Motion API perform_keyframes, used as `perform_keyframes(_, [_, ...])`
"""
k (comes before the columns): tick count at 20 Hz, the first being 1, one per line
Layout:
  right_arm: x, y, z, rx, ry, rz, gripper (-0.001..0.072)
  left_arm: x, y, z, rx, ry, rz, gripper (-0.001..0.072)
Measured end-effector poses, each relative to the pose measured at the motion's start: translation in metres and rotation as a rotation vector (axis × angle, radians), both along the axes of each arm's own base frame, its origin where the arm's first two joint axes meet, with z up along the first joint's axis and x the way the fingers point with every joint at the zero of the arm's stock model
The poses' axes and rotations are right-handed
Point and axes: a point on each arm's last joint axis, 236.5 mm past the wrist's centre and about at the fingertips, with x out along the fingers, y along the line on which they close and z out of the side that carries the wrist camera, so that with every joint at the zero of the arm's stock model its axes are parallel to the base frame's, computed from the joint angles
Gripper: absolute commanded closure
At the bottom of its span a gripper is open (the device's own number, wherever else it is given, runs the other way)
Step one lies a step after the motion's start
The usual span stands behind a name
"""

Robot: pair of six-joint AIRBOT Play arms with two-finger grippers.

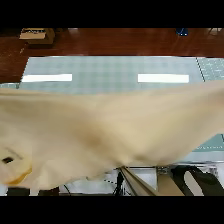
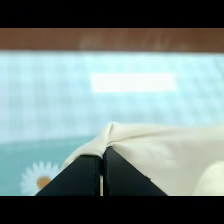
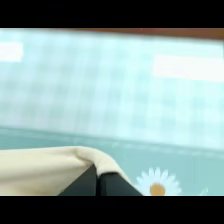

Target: Fold the shirts.

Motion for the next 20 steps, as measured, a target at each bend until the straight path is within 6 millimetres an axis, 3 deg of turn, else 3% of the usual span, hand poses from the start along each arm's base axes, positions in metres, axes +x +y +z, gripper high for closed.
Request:
perform_keyframes(3, [0.051, -0.003, -0.071, 0.017, 0.263, 0.041, 0.0684, 0.043, 0.018, -0.084, -0.088, 0.263, -0.034, 0.0688])
perform_keyframes(6, [0.106, 0.004, -0.137, 0.042, 0.44, 0.081, 0.0684, 0.089, 0.027, -0.158, -0.193, 0.415, -0.052, 0.0687])
perform_keyframes(9, [0.161, 0.01, -0.194, 0.071, 0.507, 0.086, 0.0684, 0.143, 0.033, -0.21, -0.236, 0.439, -0.053, 0.0687])
perform_keyframes(11, [0.194, 0.012, -0.223, 0.096, 0.502, 0.063, 0.0684, 0.182, 0.036, -0.234, -0.227, 0.398, -0.041, 0.0687])
perform_keyframes(16, [0.272, 0.008, -0.265, 0.14, 0.357, -0.021, 0.0683, 0.274, 0.045, -0.29, -0.189, 0.295, 0.061, 0.0687])
perform_keyframes(19, [0.307, 0.007, -0.279, 0.185, 0.273, -0.07, 0.0681, 0.311, 0.03, -0.326, -0.139, 0.285, 0.052, 0.0686])
perform_keyframes(20, [0.314, 0.008, -0.285, 0.203, 0.266, -0.085, 0.0605, 0.32, 0.025, -0.335, -0.125, 0.28, 0.047, 0.0685])
